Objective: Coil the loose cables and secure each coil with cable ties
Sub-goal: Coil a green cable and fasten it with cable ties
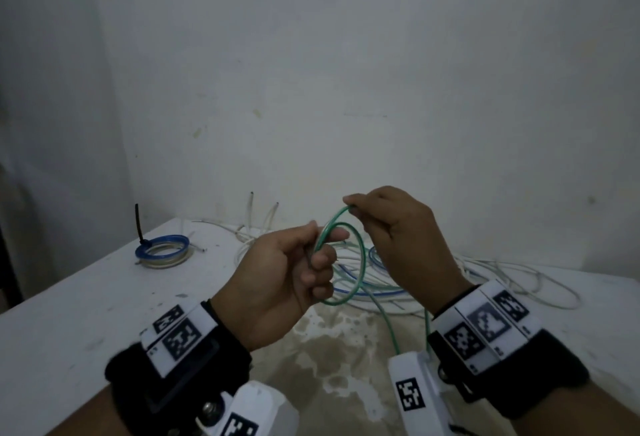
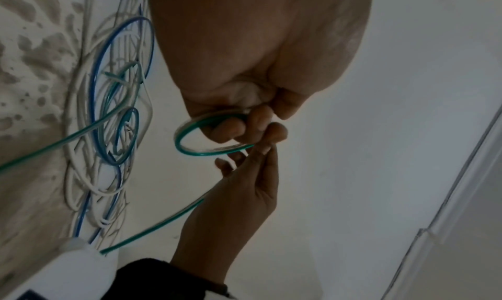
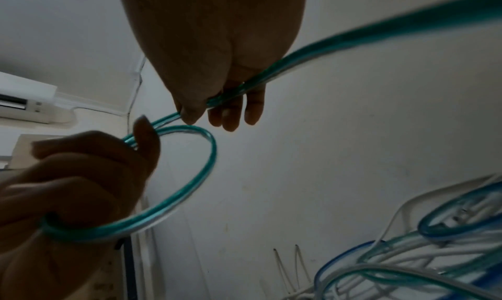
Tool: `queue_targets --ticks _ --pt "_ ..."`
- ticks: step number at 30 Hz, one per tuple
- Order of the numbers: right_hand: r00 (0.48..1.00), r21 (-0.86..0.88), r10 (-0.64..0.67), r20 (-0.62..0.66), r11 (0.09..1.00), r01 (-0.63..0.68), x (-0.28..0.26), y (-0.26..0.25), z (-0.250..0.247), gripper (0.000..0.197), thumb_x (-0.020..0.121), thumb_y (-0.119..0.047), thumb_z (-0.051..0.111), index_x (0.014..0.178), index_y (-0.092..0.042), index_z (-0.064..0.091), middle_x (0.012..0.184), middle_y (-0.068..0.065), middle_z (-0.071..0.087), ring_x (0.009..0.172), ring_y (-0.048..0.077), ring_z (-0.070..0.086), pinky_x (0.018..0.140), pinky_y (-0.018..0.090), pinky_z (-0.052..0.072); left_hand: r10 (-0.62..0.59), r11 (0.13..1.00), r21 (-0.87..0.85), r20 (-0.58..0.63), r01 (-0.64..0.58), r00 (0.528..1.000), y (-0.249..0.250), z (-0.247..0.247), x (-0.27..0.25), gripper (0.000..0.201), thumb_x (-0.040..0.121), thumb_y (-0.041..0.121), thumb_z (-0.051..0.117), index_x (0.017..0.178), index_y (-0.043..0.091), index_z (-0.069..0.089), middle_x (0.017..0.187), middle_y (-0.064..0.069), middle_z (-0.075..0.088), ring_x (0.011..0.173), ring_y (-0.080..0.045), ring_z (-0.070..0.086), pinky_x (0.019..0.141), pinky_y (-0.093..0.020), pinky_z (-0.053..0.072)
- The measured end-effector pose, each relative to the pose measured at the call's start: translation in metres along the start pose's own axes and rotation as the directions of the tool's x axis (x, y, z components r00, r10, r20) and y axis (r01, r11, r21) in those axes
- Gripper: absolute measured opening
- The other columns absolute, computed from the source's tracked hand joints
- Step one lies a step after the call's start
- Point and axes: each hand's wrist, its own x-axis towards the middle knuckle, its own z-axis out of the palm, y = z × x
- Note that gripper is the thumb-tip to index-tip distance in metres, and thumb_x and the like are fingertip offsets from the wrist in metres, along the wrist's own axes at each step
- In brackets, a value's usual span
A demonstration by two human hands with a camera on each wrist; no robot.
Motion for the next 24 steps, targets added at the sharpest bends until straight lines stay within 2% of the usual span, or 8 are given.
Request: queue_targets --ticks 4,7,10,12,17,19,21,24 --pt "0.983 0.094 0.183 0.005 0.979 -0.182 -0.015 0.013 0.004 0.023 0.093 -0.023 0.052 0.1 -0.011 0.07 0.075 -0.011 0.059 0.069 0.001 0.052 0.066 0.007 0.038 0.093 0.995 0.049 -0.036 -0.091 0.995 0.004 -0.002 0.002 0.021 0.092 0.022 0.043 0.083 0.009 0.056 0.051 0.006 0.03 0.038 -0.006 0.023 0.039 -0.018 0.025" --pt "0.949 0.168 0.312 0.055 0.934 -0.317 -0.03 0.012 0.007 0.014 0.098 -0.017 0.047 0.103 -0.024 0.058 0.066 -0.008 0.059 0.059 0.0 0.054 0.055 0.009 0.036 0.189 0.981 -0.038 -0.057 -0.192 0.98 0.024 -0.005 0.005 0.016 0.088 0.021 0.044 0.079 0.012 0.053 0.049 0.008 0.027 0.035 -0.003 0.022 0.038 -0.016 0.022" --pt "0.903 0.194 0.397 0.163 0.885 -0.424 -0.047 0.004 0.012 0.036 0.099 -0.014 0.043 0.115 -0.045 0.035 0.074 -0.006 0.058 0.054 0.002 0.05 0.054 0.015 0.037 0.318 0.938 -0.109 -0.1 -0.328 0.943 0.059 -0.012 0.008 0.013 0.084 0.02 0.044 0.076 0.014 0.053 0.047 0.008 0.027 0.035 -0.004 0.023 0.04 -0.015 0.021" --pt "0.93 0.136 0.327 0.167 0.927 -0.35 -0.059 0.001 0.014 0.043 0.097 -0.011 0.046 0.114 -0.049 0.036 0.083 -0.012 0.051 0.059 -0.001 0.047 0.058 0.014 0.039 0.381 0.91 -0.117 -0.146 -0.398 0.913 0.082 -0.019 0.009 0.011 0.082 0.02 0.044 0.076 0.016 0.052 0.047 0.008 0.029 0.036 -0.005 0.024 0.041 -0.014 0.023" --pt "0.975 -0.112 0.044 0.22 0.994 -0.02 -0.069 0.005 0.007 0.027 0.089 -0.009 0.051 0.11 -0.026 0.054 0.089 0.0 0.058 0.074 0.019 0.06 0.064 0.028 0.047 0.378 0.907 -0.1 -0.236 -0.409 0.895 0.106 -0.036 0.012 0.012 0.084 0.018 0.043 0.075 0.016 0.05 0.049 0.008 0.031 0.037 -0.006 0.025 0.042 -0.013 0.025" --pt "0.911 -0.093 0.125 0.394 0.991 -0.096 -0.065 -0.002 -0.003 0.042 0.09 -0.024 0.041 0.13 -0.022 0.053 0.111 -0.003 0.06 0.101 0.018 0.059 0.083 0.018 0.041 0.366 0.913 -0.093 -0.245 -0.397 0.898 0.104 -0.039 0.014 0.013 0.085 0.018 0.042 0.075 0.015 0.05 0.05 0.009 0.031 0.038 -0.005 0.025 0.042 -0.013 0.026" --pt "0.787 -0.117 0.191 0.586 0.982 -0.151 -0.066 -0.005 -0.011 0.06 0.087 -0.029 0.029 0.148 -0.029 0.026 0.144 -0.007 0.04 0.131 0.011 0.037 0.103 0.014 0.025 0.359 0.916 -0.095 -0.243 -0.391 0.901 0.101 -0.041 0.015 0.013 0.084 0.018 0.042 0.076 0.014 0.052 0.051 0.009 0.033 0.039 -0.005 0.026 0.042 -0.014 0.027" --pt "0.692 -0.291 0.179 0.699 0.956 0.047 -0.062 -0.009 -0.013 0.071 0.092 -0.006 0.035 0.151 -0.032 0.007 0.156 -0.003 0.023 0.134 0.019 0.035 0.108 0.027 0.029 0.341 0.925 -0.094 -0.22 -0.368 0.914 0.096 -0.042 0.018 0.009 0.076 0.015 0.043 0.077 0.013 0.051 0.054 0.009 0.036 0.041 -0.005 0.029 0.043 -0.015 0.031"
